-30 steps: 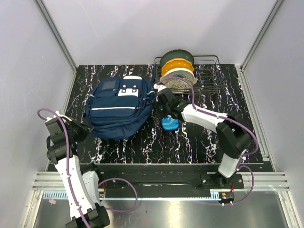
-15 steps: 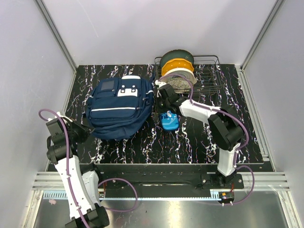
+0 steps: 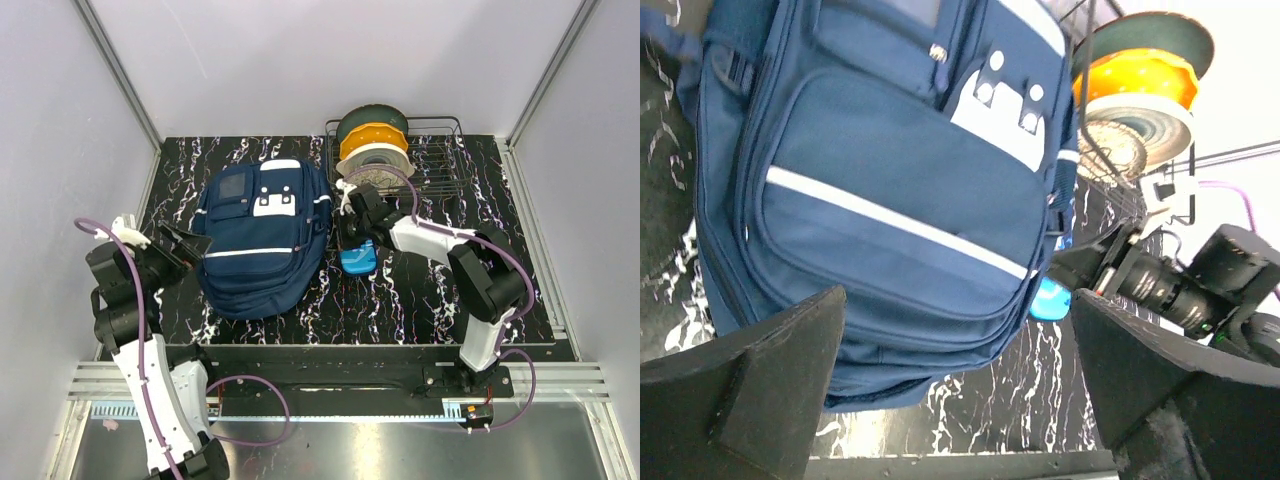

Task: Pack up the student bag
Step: Zip the student bag at the center of the board.

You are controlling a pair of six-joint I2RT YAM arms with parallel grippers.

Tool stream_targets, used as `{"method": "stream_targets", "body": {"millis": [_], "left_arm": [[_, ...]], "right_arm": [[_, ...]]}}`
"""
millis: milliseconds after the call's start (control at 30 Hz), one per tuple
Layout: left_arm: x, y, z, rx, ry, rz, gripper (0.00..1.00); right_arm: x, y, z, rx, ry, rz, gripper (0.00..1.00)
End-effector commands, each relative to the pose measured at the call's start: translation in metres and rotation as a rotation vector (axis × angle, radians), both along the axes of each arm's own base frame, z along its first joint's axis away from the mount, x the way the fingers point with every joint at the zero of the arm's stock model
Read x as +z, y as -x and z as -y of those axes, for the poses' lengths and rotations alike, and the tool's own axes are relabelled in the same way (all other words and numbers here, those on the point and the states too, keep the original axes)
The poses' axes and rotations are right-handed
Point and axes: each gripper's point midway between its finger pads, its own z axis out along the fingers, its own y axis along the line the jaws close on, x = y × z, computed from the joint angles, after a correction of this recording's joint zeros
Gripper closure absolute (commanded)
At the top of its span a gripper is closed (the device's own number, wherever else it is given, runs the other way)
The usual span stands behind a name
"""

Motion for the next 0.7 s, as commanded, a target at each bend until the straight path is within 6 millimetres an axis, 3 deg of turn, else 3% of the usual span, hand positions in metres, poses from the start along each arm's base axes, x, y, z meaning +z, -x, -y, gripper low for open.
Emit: {"method": "stream_targets", "body": {"millis": [0, 67, 100, 133, 300, 367, 533, 667], "left_arm": [[0.032, -0.008, -0.006, -0.009, -0.082, 0.111, 0.01], [0.029, -0.011, 0.001, -0.038, -0.045, 0.123, 0.01], [0.018, -0.011, 0.002, -0.046, -0.023, 0.105, 0.01], [0.014, -0.012, 0.005, -0.058, -0.008, 0.104, 0.01], [-0.002, -0.014, 0.012, -0.101, 0.044, 0.092, 0.01], [-0.005, -0.014, 0.012, -0.106, 0.040, 0.081, 0.01], [-0.012, -0.014, 0.010, -0.100, 0.031, 0.067, 0.01], [-0.018, -0.013, 0.012, -0.110, 0.046, 0.057, 0.01]], "right_arm": [[0.009, 0.038, -0.011, 0.117, -0.019, -0.031, 0.92], [0.006, 0.055, -0.017, 0.133, -0.010, -0.052, 0.85], [0.003, 0.053, -0.014, 0.092, 0.017, -0.047, 0.72], [0.000, 0.057, -0.012, 0.059, 0.021, -0.078, 0.67], [0.009, 0.068, 0.000, 0.031, 0.016, -0.070, 0.51], [0.026, 0.068, 0.001, 0.035, -0.011, -0.027, 0.39], [0.063, 0.066, 0.000, 0.077, -0.036, 0.051, 0.30], [0.083, 0.054, 0.007, 0.015, -0.013, 0.101, 0.15]]}}
